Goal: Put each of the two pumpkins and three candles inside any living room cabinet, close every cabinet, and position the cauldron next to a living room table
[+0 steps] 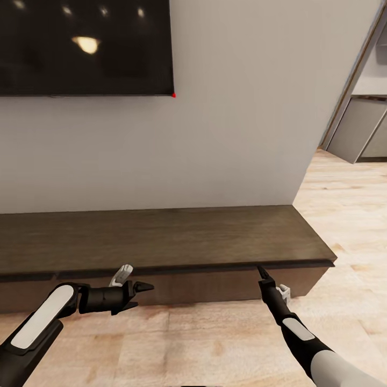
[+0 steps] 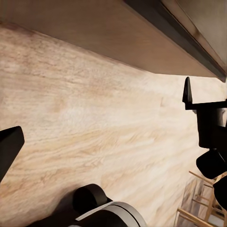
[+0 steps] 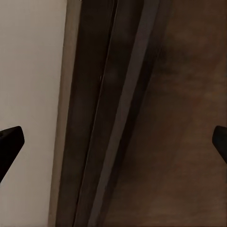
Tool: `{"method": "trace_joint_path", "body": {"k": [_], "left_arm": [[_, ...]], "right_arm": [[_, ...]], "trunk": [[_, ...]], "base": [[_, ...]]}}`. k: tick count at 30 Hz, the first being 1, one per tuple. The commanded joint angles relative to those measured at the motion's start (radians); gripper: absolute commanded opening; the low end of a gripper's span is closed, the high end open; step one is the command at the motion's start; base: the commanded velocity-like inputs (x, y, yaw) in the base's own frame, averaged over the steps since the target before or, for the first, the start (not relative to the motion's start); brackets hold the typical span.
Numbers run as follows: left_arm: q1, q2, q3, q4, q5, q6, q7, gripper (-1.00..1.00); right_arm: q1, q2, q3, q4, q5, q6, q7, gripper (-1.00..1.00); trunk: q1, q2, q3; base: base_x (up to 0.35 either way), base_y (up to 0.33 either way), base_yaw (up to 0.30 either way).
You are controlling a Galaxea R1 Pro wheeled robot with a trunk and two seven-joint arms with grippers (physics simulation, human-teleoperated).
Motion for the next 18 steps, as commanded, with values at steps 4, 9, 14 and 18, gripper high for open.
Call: {"method": "trace_joint_path", "body": {"k": [4, 9, 14, 18], "left_arm": [[-0.001, 0.0, -0.002, -0.001, 0.011, 0.0, 0.01, 1.0], [-0.001, 0.0, -0.002, -0.001, 0.01, 0.0, 0.01, 1.0], [-0.001, 0.0, -0.002, -0.001, 0.009, 0.0, 0.01, 1.0], [-0.001, 0.0, -0.002, -0.001, 0.008, 0.0, 0.011, 1.0]], "right_arm": [[-0.001, -0.002, 0.008, 0.002, -0.01, -0.001, 0.003, 1.0], [-0.001, -0.001, 0.008, 0.003, -0.01, -0.001, 0.003, 1.0], [-0.001, -0.002, 0.008, 0.003, -0.01, -0.001, 0.003, 1.0], [-0.001, -0.002, 0.008, 0.003, -0.01, -0.001, 0.003, 1.0]], "trunk": [[0.0, 0.0, -0.001], [0.0, 0.0, -0.001], [0.0, 0.0, -0.001], [0.0, 0.0, -0.001]], "base": [[0.006, 0.0, 0.0], [0.012, 0.0, 0.0], [0.125, 0.0, 0.0], [0.043, 0.0, 0.0]]}}
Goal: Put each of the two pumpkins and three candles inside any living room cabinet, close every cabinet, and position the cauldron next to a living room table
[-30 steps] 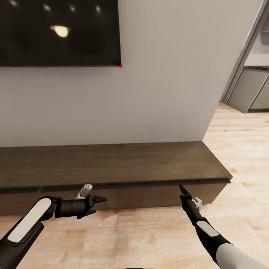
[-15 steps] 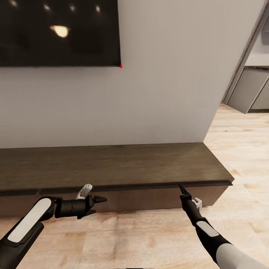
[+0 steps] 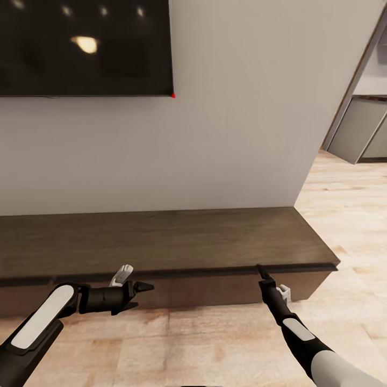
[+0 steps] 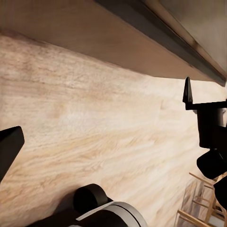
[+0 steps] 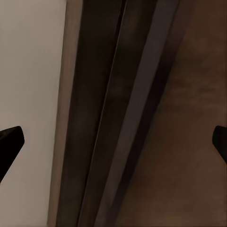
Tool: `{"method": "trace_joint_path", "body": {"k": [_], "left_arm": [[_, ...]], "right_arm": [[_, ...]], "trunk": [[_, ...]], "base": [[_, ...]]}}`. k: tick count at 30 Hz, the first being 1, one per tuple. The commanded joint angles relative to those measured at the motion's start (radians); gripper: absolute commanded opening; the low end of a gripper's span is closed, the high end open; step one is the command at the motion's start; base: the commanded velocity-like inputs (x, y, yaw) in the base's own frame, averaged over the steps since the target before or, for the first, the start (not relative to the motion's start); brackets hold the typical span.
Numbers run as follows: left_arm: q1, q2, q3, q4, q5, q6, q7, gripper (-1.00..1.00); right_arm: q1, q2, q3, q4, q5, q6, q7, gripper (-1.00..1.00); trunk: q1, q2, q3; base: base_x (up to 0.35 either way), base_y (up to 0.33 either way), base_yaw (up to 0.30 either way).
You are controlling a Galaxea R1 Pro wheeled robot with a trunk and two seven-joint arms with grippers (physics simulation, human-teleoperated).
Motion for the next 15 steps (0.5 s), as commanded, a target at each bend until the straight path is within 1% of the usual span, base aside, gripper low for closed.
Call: {"method": "trace_joint_path", "body": {"k": [1, 15], "left_arm": [[-0.001, 0.001, -0.001, -0.001, 0.01, 0.0, 0.01, 1.0], [-0.001, 0.002, -0.002, -0.001, 0.01, 0.0, 0.009, 1.0]], "right_arm": [[-0.001, -0.001, 0.008, 0.001, -0.01, -0.001, 0.003, 1.0], [-0.001, 0.001, 0.008, 0.001, -0.012, -0.001, 0.003, 1.0]], "trunk": [[0.0, 0.0, -0.001], [0.0, 0.0, -0.001]], "base": [[0.068, 0.0, 0.0], [0.01, 0.0, 0.0]]}}
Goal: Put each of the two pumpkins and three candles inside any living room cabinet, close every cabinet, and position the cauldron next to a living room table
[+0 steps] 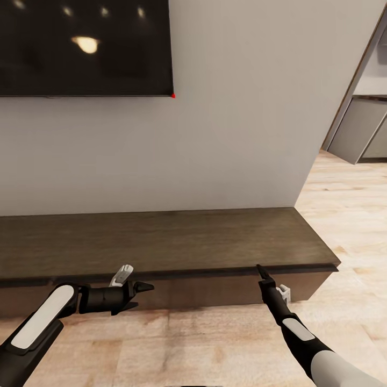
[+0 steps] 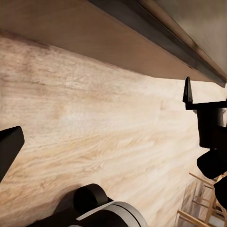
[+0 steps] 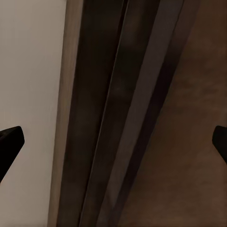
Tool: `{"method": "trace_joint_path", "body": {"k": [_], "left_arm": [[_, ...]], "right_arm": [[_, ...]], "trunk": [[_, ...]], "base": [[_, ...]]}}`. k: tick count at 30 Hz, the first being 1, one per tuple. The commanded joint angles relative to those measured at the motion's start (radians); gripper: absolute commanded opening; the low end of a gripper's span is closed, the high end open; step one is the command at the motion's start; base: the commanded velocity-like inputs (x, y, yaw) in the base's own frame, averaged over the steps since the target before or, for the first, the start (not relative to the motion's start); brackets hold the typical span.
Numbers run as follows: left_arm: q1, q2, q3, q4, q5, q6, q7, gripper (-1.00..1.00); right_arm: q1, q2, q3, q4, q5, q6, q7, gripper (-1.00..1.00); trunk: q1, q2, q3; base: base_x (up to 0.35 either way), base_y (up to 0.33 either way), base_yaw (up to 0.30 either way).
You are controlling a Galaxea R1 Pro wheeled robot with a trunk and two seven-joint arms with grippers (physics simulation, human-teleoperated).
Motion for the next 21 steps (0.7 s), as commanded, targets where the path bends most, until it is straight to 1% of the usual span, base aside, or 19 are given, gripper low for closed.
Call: {"method": "trace_joint_path", "body": {"k": [1, 9, 12, 15, 18, 20, 21], "left_arm": [[-0.001, 0.001, -0.001, -0.001, 0.01, 0.0, 0.01, 1.0], [-0.001, 0.0, -0.002, 0.0, 0.01, 0.0, 0.01, 1.0], [-0.001, -0.001, -0.001, 0.003, 0.013, 0.0, 0.01, 1.0], [-0.001, -0.001, -0.001, 0.004, 0.015, 0.0, 0.01, 1.0], [-0.001, -0.001, -0.001, 0.003, 0.016, 0.0, 0.01, 1.0], [-0.001, -0.001, -0.001, 0.002, 0.016, 0.0, 0.01, 1.0], [-0.001, -0.001, -0.001, 0.002, 0.017, 0.0, 0.01, 1.0]], "right_arm": [[-0.001, -0.001, 0.008, 0.001, -0.01, -0.001, 0.003, 1.0], [-0.001, -0.001, 0.008, 0.001, -0.01, -0.003, 0.003, 1.0], [-0.001, -0.001, 0.008, 0.001, -0.011, -0.027, 0.002, 1.0], [-0.001, -0.001, 0.008, 0.001, -0.012, -0.035, 0.002, 1.0], [-0.001, -0.002, 0.008, 0.001, -0.012, -0.038, 0.003, 1.0], [-0.001, -0.002, 0.008, 0.001, -0.012, -0.039, 0.003, 1.0], [-0.001, -0.002, 0.008, 0.001, -0.012, -0.039, 0.003, 1.0]], "trunk": [[0.0, 0.0, -0.001], [0.0, 0.0, -0.001], [0.0, 0.0, -0.001], [0.0, 0.0, -0.001], [0.011, -0.021, -0.01], [0.011, -0.021, -0.01], [0.015, -0.028, -0.013]], "base": [[0.0, 0.0, 0.0], [0.0, -0.011, 0.0], [0.0, -0.014, 0.0], [0.0, -0.005, 0.0], [0.0, 0.0, 0.0], [0.0, 0.0, 0.0], [0.0, 0.0, 0.0]]}}
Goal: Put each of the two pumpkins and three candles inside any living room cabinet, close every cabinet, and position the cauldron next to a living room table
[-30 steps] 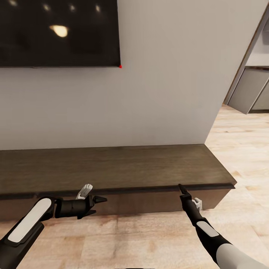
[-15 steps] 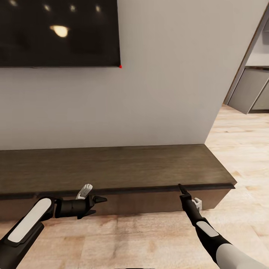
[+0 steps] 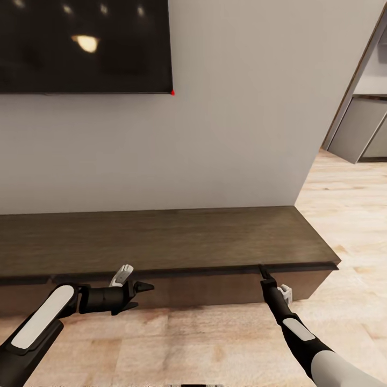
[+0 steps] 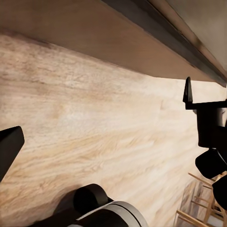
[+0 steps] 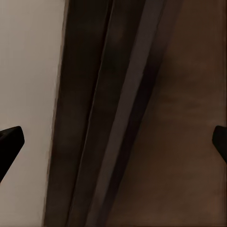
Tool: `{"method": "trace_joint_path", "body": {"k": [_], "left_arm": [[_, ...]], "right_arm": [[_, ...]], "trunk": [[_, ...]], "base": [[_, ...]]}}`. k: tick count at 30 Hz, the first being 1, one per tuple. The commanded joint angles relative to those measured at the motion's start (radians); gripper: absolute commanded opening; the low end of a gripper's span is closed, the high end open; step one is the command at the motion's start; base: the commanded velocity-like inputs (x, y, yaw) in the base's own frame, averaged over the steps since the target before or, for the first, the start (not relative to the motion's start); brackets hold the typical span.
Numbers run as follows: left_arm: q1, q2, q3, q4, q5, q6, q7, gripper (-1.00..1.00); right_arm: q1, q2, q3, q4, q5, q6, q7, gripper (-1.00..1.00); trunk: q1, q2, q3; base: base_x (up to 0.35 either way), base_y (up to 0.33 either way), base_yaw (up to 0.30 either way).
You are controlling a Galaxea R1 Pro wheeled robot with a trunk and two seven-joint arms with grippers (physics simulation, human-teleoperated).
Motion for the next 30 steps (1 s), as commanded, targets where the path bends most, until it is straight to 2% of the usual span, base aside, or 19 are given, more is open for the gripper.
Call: {"method": "trace_joint_path", "body": {"k": [1, 8, 30], "left_arm": [[-0.001, 0.001, -0.001, -0.001, 0.011, 0.0, 0.01, 1.0], [-0.001, 0.001, -0.003, -0.002, 0.012, 0.0, 0.01, 1.0], [-0.001, 0.001, -0.003, 0.0, 0.011, 0.0, 0.01, 1.0]], "right_arm": [[-0.001, -0.001, 0.008, 0.001, -0.008, -0.005, 0.003, 1.0], [-0.001, -0.001, 0.008, 0.001, -0.008, -0.006, 0.003, 1.0], [-0.001, -0.001, 0.008, -0.001, -0.004, -0.007, 0.003, 1.0]], "trunk": [[0.004, -0.008, -0.004], [0.019, -0.036, -0.017], [0.019, -0.036, -0.017]], "base": [[0.0, 0.0, 0.0], [0.0, 0.0, 0.0], [0.006, 0.0, 0.0]]}}
